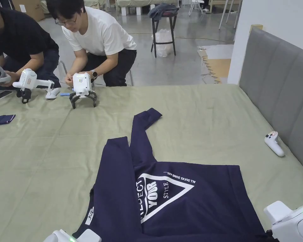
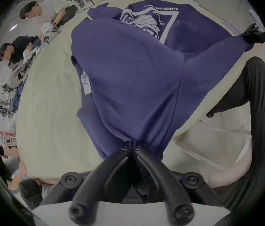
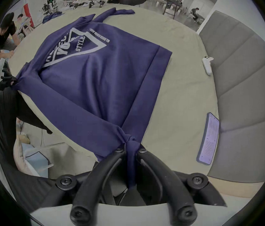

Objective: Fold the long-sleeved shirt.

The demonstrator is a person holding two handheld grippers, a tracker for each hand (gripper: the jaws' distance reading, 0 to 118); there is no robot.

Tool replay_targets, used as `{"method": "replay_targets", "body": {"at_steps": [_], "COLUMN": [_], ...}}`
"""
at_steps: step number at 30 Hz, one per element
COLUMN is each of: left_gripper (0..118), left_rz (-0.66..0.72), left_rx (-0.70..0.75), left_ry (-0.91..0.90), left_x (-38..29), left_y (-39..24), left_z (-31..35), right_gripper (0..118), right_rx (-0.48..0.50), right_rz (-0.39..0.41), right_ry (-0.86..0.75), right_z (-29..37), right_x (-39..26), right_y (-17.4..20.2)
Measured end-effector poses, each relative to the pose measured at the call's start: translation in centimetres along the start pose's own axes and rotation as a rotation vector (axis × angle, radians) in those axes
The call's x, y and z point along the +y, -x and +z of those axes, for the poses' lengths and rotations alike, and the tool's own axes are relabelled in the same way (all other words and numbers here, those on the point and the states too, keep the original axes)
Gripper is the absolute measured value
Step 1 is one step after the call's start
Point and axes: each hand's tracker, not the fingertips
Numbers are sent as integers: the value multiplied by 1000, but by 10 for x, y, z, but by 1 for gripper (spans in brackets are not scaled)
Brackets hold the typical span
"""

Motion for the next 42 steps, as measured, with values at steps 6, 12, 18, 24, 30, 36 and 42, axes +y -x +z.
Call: {"method": "replay_targets", "body": {"at_steps": [6,12,18,24,30,36,42], "left_gripper": [20,105,105,104,93,3,2], "left_rz": [-6,216,466,540,524,514,508], "left_rx": [-17,-61,38,187,227,240,222], "left_ry": [20,-162,-566,-927,-1091,-1111,-1067], "left_x": [6,21,67,112,127,121,117], "left_y": [2,35,70,67,44,32,35], "left_z": [-9,35,108,157,196,200,190], "right_gripper": [29,102,102,103,100,6,0], "right_rx": [-7,-17,-23,-50,-145,-151,-110], "right_rz": [49,1,-182,-354,-342,-351,-336], "right_ry": [35,-116,-504,-895,-1013,-1016,-982], "right_z": [-5,29,96,155,186,186,175], "right_x": [-2,13,73,113,125,117,115], "right_y": [9,5,13,55,78,80,83]}}
